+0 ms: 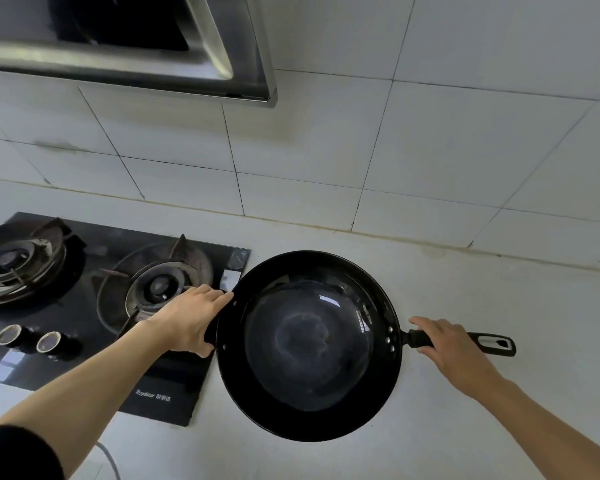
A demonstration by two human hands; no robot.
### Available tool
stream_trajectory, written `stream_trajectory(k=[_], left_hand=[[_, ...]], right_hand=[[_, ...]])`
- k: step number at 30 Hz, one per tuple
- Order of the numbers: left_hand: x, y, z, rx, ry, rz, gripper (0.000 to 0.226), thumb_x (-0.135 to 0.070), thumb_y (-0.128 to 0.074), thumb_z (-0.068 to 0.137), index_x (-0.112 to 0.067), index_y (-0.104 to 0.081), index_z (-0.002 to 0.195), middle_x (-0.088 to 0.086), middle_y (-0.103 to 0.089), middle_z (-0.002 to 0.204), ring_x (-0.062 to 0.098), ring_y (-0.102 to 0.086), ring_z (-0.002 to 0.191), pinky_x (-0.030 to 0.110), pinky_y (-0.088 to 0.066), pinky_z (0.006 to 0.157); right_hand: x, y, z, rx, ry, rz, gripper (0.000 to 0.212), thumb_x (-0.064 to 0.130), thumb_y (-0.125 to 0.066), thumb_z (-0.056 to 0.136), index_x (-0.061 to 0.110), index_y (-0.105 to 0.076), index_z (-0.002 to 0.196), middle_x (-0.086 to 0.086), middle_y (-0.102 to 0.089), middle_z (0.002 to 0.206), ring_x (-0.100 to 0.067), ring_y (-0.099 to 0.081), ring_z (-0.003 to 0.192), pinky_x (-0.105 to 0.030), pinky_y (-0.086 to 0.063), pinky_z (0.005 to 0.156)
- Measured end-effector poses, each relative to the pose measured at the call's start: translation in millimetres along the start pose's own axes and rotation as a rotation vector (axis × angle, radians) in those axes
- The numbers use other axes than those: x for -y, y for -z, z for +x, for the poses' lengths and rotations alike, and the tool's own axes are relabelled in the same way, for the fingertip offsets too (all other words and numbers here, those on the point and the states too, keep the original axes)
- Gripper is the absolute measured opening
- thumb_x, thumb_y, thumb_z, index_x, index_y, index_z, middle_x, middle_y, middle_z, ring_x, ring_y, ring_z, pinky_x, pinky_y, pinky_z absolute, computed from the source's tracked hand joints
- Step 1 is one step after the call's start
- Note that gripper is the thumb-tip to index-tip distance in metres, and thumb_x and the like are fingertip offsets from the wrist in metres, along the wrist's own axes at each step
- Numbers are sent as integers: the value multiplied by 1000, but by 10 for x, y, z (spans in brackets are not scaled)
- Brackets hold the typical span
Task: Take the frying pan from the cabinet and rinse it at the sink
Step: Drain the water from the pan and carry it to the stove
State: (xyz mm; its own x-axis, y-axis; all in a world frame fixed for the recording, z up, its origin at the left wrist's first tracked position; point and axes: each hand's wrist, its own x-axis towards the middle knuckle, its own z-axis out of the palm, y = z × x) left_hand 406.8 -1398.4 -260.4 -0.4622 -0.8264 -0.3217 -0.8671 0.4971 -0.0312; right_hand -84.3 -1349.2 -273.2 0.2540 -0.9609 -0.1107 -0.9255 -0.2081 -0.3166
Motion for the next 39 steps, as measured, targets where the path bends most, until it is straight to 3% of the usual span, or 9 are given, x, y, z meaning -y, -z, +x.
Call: stream_trajectory(k=[7, 11, 16, 20, 23, 30, 35, 37, 39], left_hand=[[-51, 87, 58, 33, 45, 9, 105, -49, -70, 68, -20, -18, 154, -4, -34, 152, 20, -27, 140, 39, -36, 108], [-153, 154, 33, 88, 106, 90, 99, -45, -71, 79, -20, -13, 155, -4, -24, 158, 22, -18, 146, 42, -30, 113], [-428, 182, 3, 17, 138, 197, 77, -24, -63, 86, -21, -24, 152, 2, -28, 156, 25, -19, 145, 39, -29, 112], [-723, 207, 17, -75, 51, 148, 67, -14, -62, 83, -21, -41, 146, 5, -35, 155, 26, -25, 144, 40, -32, 111], [-1038, 208, 37, -202, 9, 19, 52, -15, -55, 86, -17, -52, 139, 3, -49, 145, 26, -37, 137, 40, -38, 104], [-1930, 135, -163, -318, 32, -128, 32, -22, -54, 87, -17, -64, 117, -1, -66, 115, 25, -56, 111, 38, -47, 86], [-2423, 47, -392, -289, 121, -172, 30, -24, -49, 93, -19, -60, 120, -3, -61, 120, 22, -51, 112, 35, -43, 92], [-2550, 24, -461, -270, 153, -185, 30, -26, -49, 94, -21, -58, 122, -3, -60, 122, 20, -50, 114, 34, -43, 94], [-2645, 9, -519, -248, 179, -201, 33, -26, -49, 94, -22, -56, 125, -4, -59, 124, 19, -50, 114, 33, -43, 95]], right_hand=[[-109, -128, 59, 42, -7, -9, 27, 20, -65, 90, 30, -53, 112, 10, -54, 100, -13, -50, 92, -27, -36, 79], [-158, -200, 27, 29, -39, -13, 26, 20, -68, 87, 28, -57, 110, 10, -50, 101, -13, -49, 92, -29, -39, 81], [-98, -231, -59, 7, -81, 9, 27, 20, -69, 86, 27, -60, 110, 9, -51, 101, -13, -51, 90, -30, -40, 81], [-22, -238, -207, 23, -129, 60, 24, 21, -72, 84, 24, -61, 105, 7, -48, 99, -14, -51, 89, -27, -43, 79], [55, -284, -352, 50, -133, 111, 23, 22, -73, 83, 22, -62, 104, 5, -46, 101, -13, -51, 89, -22, -40, 79], [290, -441, -706, 43, -110, 170, 20, 29, -70, 86, 20, -62, 101, 6, -49, 93, -11, -53, 80, -23, -44, 72], [474, -489, -879, 88, -74, 274, 20, 34, -74, 81, 28, -55, 86, 7, -55, 87, -10, -56, 79, -27, -48, 72], [603, -554, -964, 74, -71, 330, 24, 35, -76, 78, 29, -58, 92, 5, -60, 89, -13, -60, 83, -29, -51, 75], [757, -605, -1063, 47, -104, 422, 53, 34, -77, 78, 28, -51, 124, 3, -60, 100, -15, -61, 92, -27, -51, 80]])
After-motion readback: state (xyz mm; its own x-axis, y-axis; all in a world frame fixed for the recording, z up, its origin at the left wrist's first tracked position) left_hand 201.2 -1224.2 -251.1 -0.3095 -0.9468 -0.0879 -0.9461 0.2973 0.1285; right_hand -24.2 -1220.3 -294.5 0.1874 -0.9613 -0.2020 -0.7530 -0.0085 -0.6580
